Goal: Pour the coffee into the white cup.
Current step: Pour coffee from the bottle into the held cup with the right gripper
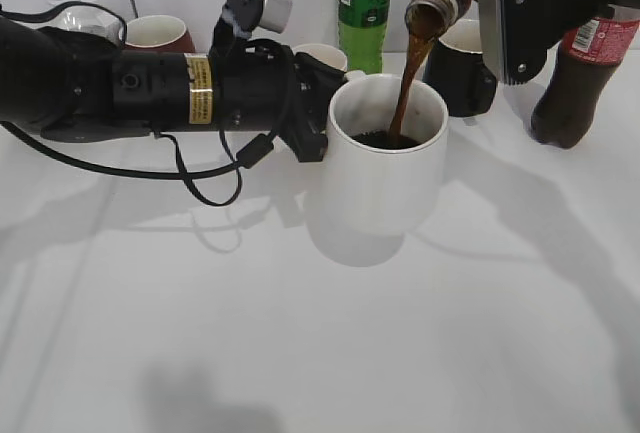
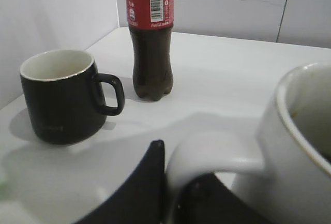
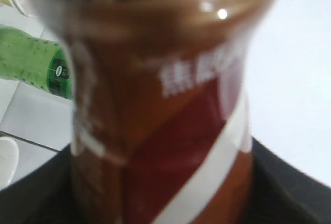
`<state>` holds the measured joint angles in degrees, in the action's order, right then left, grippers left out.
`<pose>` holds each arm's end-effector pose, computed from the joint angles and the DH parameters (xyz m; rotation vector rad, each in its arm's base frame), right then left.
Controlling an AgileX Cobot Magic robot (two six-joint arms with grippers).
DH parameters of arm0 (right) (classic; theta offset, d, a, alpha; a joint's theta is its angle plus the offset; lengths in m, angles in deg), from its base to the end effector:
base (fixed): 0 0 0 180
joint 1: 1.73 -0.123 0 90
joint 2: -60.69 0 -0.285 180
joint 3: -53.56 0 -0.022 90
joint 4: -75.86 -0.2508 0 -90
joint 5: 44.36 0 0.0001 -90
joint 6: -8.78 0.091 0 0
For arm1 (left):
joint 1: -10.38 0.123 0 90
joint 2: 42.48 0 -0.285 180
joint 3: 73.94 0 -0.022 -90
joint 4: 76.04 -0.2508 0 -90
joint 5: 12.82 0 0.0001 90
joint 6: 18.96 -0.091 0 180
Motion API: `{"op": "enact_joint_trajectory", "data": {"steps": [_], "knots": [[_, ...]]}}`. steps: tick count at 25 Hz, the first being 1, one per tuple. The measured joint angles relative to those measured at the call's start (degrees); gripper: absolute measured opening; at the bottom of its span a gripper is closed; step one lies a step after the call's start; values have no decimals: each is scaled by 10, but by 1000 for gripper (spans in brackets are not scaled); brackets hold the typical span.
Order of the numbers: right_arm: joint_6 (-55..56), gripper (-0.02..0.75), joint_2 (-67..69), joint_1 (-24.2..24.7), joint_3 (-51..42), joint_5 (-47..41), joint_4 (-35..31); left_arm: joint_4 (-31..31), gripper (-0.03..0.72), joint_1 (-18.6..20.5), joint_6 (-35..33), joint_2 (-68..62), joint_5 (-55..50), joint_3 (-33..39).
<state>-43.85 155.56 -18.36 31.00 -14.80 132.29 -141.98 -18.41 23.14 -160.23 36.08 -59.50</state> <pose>0.3138 0.1327 0.2965 -1.6967 0.5781 -0.7627 0.3173 -0.2457 0.2036 1.1470 1.4867 -0.8865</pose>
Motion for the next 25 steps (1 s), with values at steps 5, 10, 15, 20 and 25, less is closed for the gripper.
{"op": "enact_joint_trajectory", "data": {"steps": [5,10,15,20,25], "knots": [[-7,527,0,0,0,0,0,0,45,0,0,0,0,0],[-22,527,-1,0,1,1,0,-1,45,0,0,0,0,0],[-25,527,-1,0,1,2,-1,-1,45,0,-1,0,0,0],[6,527,-1,0,1,3,-5,2,45,0,-1,0,4,0],[154,527,2,0,1,17,-8,33,45,0,-1,0,11,0]]}}
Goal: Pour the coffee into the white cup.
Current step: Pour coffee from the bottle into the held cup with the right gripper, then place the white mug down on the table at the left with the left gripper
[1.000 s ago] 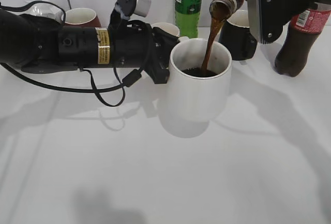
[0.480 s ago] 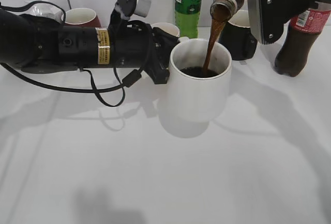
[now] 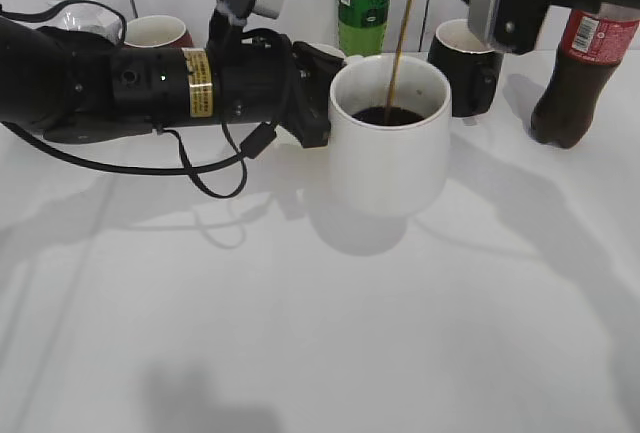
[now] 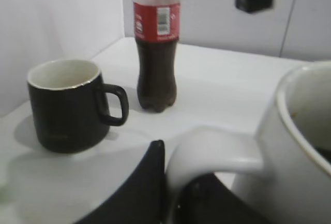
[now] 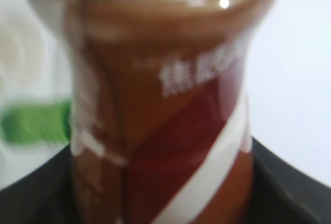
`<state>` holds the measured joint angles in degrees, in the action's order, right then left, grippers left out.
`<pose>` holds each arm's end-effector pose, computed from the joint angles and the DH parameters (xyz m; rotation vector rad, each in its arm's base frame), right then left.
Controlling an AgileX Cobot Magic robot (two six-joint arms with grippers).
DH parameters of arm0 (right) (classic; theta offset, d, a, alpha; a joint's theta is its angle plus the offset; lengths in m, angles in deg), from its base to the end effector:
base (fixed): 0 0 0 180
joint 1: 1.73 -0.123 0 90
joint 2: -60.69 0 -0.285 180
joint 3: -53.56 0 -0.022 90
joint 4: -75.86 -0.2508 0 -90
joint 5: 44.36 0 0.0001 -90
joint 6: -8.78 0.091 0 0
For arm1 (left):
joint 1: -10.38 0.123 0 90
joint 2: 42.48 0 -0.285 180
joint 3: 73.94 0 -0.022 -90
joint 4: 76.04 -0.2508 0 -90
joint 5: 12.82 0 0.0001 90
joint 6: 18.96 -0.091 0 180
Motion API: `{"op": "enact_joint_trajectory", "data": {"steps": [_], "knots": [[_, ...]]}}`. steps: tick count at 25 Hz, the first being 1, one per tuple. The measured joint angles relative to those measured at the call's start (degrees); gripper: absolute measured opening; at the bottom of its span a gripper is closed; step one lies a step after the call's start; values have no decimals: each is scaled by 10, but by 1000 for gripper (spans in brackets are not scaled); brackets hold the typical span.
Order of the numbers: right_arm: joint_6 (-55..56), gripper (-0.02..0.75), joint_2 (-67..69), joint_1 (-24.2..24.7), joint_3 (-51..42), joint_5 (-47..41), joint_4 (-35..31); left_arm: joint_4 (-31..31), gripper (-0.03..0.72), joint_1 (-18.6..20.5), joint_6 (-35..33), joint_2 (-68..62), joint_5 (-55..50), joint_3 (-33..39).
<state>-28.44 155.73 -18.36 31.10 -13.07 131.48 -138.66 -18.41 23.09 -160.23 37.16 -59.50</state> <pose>0.3137 0.1343 0.2983 -1.5550 0.7735 -0.5509 0.3192 -0.2460 0.2075 1.0824 1.4822 -0.9142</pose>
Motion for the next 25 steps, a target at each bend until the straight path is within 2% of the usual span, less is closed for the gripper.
{"op": "enact_joint_trajectory", "data": {"steps": [8,14,19,25], "knots": [[308,527,28,0,0,89,2,22,45,4,0,0,2,0],[547,527,30,0,0,104,2,16,45,32,0,8,2,0],[635,527,30,0,-2,103,2,15,45,67,0,33,2,19],[648,527,30,0,-4,94,2,13,45,121,0,82,2,81]]}}
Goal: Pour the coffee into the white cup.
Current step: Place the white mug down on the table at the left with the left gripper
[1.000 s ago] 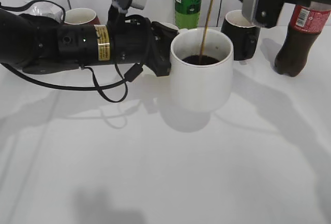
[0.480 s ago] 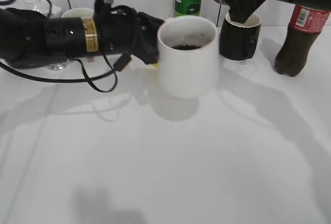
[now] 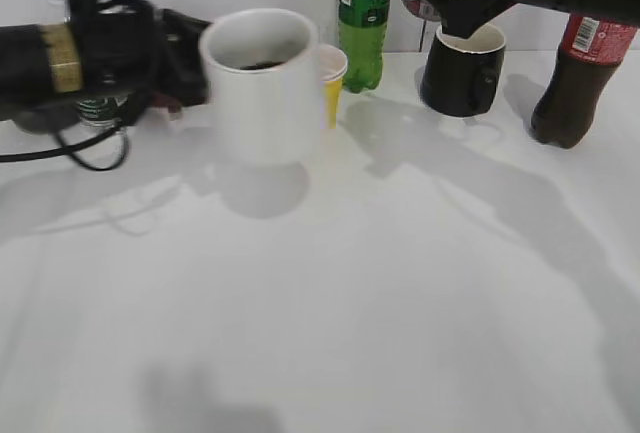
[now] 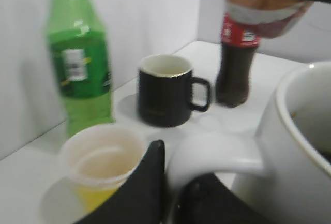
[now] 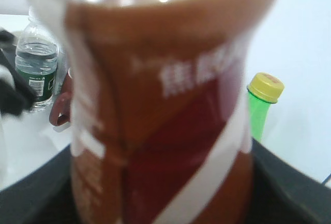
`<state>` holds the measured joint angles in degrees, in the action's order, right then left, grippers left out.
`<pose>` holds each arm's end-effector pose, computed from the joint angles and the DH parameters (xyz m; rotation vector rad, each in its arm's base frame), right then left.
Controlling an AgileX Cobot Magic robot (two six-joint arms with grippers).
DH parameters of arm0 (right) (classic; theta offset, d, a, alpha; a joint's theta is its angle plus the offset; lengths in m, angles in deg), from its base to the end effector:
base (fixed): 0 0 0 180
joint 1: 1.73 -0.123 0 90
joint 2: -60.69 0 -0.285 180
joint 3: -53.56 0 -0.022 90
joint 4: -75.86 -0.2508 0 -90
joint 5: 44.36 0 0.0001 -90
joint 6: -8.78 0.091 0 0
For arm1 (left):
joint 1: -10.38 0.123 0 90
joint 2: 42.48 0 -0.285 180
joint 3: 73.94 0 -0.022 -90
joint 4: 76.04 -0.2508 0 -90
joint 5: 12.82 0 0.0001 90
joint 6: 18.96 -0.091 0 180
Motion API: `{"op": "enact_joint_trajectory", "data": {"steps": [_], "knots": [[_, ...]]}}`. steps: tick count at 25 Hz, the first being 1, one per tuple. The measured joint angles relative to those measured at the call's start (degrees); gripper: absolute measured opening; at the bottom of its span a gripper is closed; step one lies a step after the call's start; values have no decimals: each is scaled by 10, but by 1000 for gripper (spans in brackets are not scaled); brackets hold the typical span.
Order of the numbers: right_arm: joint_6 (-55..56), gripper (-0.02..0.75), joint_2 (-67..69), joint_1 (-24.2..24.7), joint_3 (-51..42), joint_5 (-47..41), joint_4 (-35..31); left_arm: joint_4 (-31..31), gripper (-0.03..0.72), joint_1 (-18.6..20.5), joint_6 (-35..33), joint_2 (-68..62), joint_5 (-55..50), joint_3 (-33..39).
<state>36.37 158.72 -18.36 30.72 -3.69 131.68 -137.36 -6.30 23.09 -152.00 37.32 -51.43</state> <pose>0.3144 0.1450 0.2885 -0.9197 1.3850 0.4192 0.3292 -0.1626 0.2258 0.8801 1.5592 -0.7703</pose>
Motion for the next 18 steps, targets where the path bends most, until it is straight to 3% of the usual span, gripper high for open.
{"op": "enact_joint_trajectory", "data": {"steps": [8,12,18], "knots": [[1,527,0,0,0,-1,0,14,45,92,-31,65,-15,89],[1,527,0,0,0,1,0,73,45,127,-88,82,-16,139],[2,527,1,0,0,11,-1,216,45,155,-195,86,2,221]]}}
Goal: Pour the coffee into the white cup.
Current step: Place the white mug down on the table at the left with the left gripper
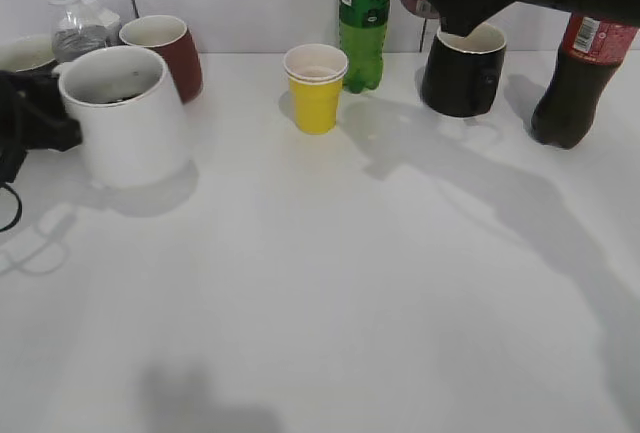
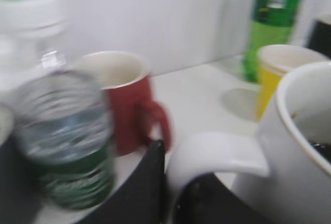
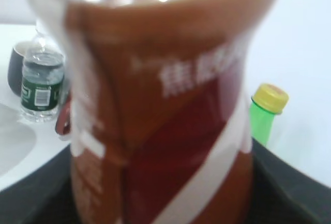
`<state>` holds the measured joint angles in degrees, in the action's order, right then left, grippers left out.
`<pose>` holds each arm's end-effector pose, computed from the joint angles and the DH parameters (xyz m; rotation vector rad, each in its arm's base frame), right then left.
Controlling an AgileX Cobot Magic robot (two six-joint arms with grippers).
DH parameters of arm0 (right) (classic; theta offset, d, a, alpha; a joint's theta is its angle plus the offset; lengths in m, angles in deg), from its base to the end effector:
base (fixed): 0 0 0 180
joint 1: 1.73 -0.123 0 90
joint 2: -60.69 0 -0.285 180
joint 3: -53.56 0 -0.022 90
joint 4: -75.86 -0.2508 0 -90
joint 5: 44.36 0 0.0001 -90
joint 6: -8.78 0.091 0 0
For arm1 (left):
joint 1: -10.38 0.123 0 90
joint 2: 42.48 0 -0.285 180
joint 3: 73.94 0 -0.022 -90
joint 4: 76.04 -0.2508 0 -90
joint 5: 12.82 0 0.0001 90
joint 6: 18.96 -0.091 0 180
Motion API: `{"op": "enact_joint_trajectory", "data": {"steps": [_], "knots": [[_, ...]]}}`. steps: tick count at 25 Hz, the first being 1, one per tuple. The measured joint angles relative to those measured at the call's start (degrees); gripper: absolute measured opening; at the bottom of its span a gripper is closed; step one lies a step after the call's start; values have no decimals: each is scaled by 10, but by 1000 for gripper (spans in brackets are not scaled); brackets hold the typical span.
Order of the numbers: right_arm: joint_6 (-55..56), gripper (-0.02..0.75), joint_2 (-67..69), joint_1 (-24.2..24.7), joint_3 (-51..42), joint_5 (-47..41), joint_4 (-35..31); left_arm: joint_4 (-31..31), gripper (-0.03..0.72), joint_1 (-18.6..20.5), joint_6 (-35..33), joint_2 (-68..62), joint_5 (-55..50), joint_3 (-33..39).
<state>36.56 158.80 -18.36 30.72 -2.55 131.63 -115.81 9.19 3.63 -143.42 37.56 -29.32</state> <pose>0.3137 0.1460 0.2893 -0.9186 1.3712 0.4363 0.2903 -0.0508 0.1909 0.4664 1.7189 -0.4081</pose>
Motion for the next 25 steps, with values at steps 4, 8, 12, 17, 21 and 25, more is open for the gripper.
{"op": "enact_joint_trajectory", "data": {"steps": [4,8,12,17,21,25], "knots": [[0,527,0,0,0,13,-3,93,45,10,-59,0,15,33],[0,527,0,0,0,25,-8,133,45,26,-85,-1,17,46],[0,526,0,0,0,26,-9,154,45,47,-89,-20,35,47],[0,526,0,0,0,28,-10,180,45,59,-102,-68,86,47],[0,526,0,0,0,28,-12,203,45,59,-121,-107,134,47],[0,526,0,0,0,28,-13,231,45,59,-132,-137,144,47]]}}
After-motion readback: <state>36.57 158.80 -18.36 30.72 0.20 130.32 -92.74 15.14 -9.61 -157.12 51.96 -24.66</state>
